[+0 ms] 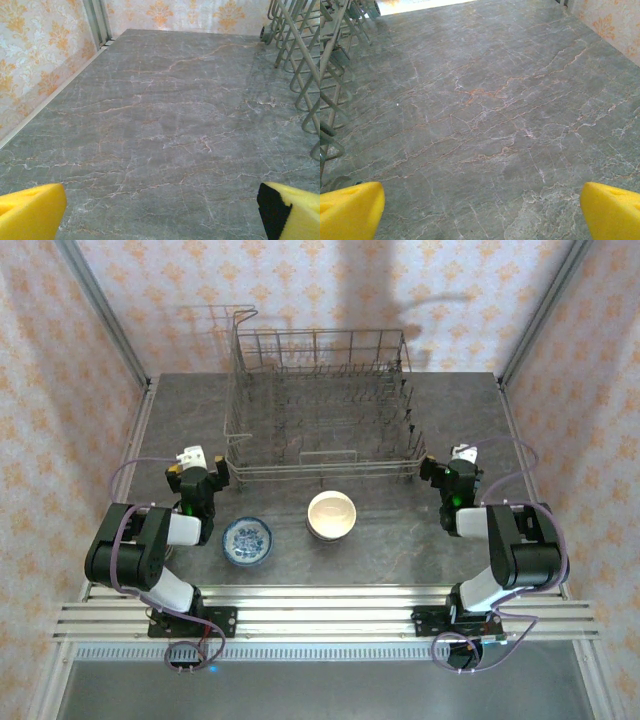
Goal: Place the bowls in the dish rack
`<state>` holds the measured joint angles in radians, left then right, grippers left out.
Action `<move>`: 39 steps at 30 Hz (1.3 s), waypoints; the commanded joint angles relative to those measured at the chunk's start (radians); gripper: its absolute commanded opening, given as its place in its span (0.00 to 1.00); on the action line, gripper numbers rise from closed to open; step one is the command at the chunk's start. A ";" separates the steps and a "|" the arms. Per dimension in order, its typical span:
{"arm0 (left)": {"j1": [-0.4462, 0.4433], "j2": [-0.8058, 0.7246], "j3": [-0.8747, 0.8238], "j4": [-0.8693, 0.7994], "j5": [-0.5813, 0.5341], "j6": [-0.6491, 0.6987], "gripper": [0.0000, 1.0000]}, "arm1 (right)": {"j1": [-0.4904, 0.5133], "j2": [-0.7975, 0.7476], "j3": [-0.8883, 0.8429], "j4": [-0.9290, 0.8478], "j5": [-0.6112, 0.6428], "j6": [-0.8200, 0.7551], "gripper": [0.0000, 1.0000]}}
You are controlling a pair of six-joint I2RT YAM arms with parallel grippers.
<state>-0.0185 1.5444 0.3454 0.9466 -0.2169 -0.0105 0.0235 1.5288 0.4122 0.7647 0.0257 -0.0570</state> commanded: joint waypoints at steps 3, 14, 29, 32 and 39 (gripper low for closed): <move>0.004 -0.041 -0.015 0.018 -0.039 -0.026 0.94 | 0.004 -0.016 0.008 0.005 0.034 0.019 1.00; 0.019 -0.198 -0.028 -0.088 -0.074 -0.067 1.00 | 0.004 -0.286 0.144 -0.420 0.118 0.112 1.00; 0.014 -0.508 0.461 -1.087 0.191 -0.281 0.84 | 0.004 -0.394 0.505 -1.103 0.010 0.241 0.95; -0.050 -0.556 0.503 -1.231 0.207 -0.314 0.80 | 0.007 -0.388 0.577 -1.218 -0.073 0.249 0.91; -0.333 -0.668 0.574 -1.517 0.077 -0.434 0.70 | 0.083 -0.406 0.654 -1.392 -0.147 0.218 0.85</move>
<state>-0.2848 0.9154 0.8673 -0.3584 -0.0864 -0.3466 0.0753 1.1488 1.0355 -0.4797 -0.0792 0.1715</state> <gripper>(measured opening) 0.717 0.859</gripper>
